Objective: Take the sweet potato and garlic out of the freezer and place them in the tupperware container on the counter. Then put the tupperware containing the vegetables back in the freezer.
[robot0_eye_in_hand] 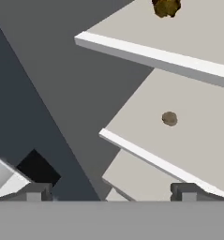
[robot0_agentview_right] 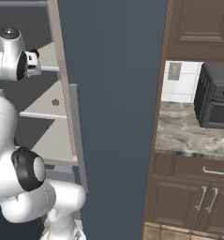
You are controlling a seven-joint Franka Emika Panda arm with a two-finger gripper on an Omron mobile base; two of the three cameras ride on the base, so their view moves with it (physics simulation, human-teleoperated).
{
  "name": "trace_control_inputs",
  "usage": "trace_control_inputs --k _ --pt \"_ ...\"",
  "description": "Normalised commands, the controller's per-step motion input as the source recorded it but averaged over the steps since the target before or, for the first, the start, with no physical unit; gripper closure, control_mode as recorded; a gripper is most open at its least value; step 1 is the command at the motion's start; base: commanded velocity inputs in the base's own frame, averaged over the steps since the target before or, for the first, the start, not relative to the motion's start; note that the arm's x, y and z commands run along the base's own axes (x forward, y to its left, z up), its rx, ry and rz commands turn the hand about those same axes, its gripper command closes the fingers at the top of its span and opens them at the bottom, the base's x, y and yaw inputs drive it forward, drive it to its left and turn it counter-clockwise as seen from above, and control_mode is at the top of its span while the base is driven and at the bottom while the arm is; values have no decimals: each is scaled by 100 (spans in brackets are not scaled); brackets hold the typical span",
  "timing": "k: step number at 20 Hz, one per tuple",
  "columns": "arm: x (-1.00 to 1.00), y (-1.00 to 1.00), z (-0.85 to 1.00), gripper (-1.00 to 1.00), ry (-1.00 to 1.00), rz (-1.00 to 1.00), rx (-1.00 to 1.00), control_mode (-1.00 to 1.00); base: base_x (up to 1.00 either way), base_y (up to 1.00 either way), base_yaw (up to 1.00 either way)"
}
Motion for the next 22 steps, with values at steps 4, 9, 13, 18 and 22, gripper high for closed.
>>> trace_control_inputs --k 4,9,13,18,22 --pt "44 18 10 -100 0 0 0 -100 0 0 0" --pt "47 7 9 -100 0 0 0 -100 0 0 0" --pt "40 6 11 -100 0 0 0 -100 0 0 0" --pt "32 18 5 -100 0 0 0 -100 0 0 0" --pt "33 25 0 -100 0 0 0 -100 0 0 0"
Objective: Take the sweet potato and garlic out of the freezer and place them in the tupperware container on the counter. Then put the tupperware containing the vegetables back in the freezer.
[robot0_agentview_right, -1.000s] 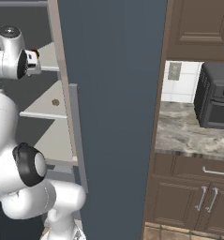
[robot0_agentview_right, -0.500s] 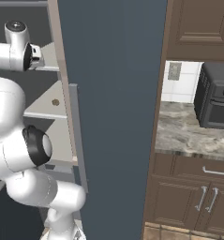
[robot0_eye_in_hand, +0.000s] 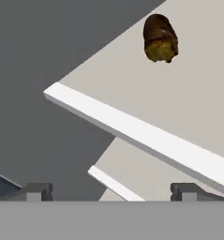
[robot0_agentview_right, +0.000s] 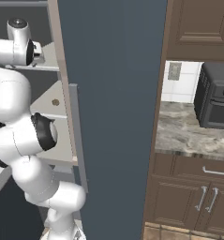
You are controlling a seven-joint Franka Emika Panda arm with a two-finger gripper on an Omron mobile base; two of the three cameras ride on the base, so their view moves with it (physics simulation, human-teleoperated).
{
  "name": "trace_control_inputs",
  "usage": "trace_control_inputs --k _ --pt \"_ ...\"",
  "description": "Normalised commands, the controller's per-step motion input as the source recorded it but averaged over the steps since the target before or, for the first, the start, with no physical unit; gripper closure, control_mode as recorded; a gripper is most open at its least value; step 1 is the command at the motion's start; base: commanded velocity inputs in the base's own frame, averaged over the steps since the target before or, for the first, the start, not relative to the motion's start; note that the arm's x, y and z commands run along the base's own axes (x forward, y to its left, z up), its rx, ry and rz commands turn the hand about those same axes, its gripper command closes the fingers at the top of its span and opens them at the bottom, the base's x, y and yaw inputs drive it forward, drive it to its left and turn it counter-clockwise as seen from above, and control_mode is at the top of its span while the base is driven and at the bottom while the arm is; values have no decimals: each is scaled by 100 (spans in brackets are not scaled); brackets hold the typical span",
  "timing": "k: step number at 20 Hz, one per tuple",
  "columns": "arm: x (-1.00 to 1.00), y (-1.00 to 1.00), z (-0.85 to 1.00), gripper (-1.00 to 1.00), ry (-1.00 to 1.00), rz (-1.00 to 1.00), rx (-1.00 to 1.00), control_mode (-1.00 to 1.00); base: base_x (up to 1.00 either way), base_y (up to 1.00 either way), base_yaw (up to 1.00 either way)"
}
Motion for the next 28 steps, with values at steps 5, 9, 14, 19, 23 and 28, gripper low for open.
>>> trace_control_inputs --k 5,9,14,19,23,28 --pt "26 18 3 -100 -1 0 0 -100 0 0 0" --pt "34 2 8 -100 -5 0 0 -100 0 0 0" --pt "40 1 4 -100 -5 0 0 -100 0 0 0" --pt "36 14 -1 -100 -13 0 -1 -100 0 0 0" --pt "21 16 -1 -100 -12 0 0 -100 0 0 0" --pt "25 7 0 -100 0 0 0 -100 0 0 0"
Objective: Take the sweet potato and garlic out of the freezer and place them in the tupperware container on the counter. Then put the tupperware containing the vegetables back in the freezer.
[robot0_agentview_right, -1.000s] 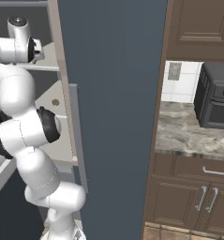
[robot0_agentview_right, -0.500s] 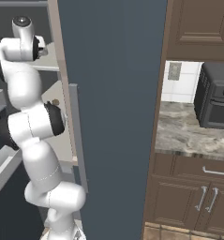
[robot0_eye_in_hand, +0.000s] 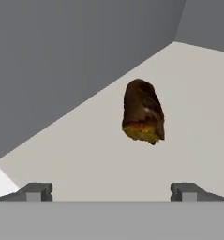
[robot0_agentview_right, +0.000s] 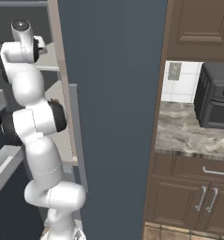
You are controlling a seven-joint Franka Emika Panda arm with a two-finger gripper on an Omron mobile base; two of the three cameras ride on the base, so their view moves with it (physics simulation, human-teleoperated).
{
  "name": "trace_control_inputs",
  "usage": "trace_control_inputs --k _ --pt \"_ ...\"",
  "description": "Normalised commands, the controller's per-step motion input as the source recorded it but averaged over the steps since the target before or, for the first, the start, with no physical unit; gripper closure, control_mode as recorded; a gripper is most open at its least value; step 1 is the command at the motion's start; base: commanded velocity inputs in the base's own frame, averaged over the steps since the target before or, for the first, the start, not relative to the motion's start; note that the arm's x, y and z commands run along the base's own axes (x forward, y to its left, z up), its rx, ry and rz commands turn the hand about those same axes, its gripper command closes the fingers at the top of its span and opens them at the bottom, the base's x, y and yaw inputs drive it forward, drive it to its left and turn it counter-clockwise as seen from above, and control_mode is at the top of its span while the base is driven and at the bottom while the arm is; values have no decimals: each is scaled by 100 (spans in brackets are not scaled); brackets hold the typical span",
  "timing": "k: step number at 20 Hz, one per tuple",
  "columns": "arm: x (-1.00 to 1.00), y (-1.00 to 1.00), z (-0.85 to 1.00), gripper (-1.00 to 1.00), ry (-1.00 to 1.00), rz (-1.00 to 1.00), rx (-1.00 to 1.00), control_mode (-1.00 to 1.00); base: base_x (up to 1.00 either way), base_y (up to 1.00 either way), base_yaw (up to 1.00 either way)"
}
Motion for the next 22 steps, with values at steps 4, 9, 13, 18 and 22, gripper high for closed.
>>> trace_control_inputs --k 4,9,13,18,22 --pt "35 1 0 -100 4 0 0 -100 0 0 0" --pt "38 0 0 -100 3 0 0 -100 0 0 0" --pt "39 7 0 -100 7 0 0 -100 0 0 0" --pt "36 17 0 -100 7 0 0 -100 0 0 0" --pt "35 20 0 -100 1 0 0 -100 0 0 0"
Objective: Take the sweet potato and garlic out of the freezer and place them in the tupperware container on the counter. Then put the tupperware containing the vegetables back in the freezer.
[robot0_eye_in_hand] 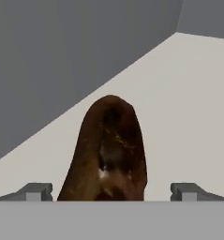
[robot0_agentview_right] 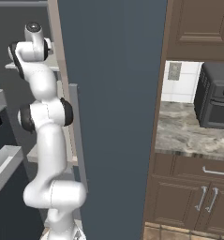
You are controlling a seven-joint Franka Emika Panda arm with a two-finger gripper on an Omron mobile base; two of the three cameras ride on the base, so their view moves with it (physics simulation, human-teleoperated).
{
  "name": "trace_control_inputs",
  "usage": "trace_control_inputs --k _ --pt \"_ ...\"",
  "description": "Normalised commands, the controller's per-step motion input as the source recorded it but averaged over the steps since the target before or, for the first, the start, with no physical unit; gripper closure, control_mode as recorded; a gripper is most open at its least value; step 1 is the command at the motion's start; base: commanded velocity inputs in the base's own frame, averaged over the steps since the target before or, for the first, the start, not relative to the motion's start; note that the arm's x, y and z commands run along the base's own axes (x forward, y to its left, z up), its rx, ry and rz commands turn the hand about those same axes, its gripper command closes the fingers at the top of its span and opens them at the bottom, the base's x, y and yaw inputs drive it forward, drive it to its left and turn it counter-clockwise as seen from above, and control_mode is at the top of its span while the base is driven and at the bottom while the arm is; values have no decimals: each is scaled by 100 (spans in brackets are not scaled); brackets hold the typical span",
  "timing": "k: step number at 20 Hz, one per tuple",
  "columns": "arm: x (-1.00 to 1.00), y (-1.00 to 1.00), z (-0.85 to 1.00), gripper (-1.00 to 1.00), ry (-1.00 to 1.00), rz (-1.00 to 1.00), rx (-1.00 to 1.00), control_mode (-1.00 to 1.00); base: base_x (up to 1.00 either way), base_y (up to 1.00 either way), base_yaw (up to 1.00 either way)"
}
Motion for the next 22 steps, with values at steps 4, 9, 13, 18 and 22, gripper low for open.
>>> trace_control_inputs --k 4,9,13,18,22 --pt "36 21 -2 -100 1 0 0 -100 0 0 0" --pt "19 12 -25 100 8 -1 0 -100 0 0 0" --pt "-52 0 -48 100 18 -2 0 -100 0 0 0" --pt "-97 -32 -33 100 3 -3 0 -100 0 0 0" --pt "-100 -37 -30 100 -3 -3 0 -100 0 0 0"
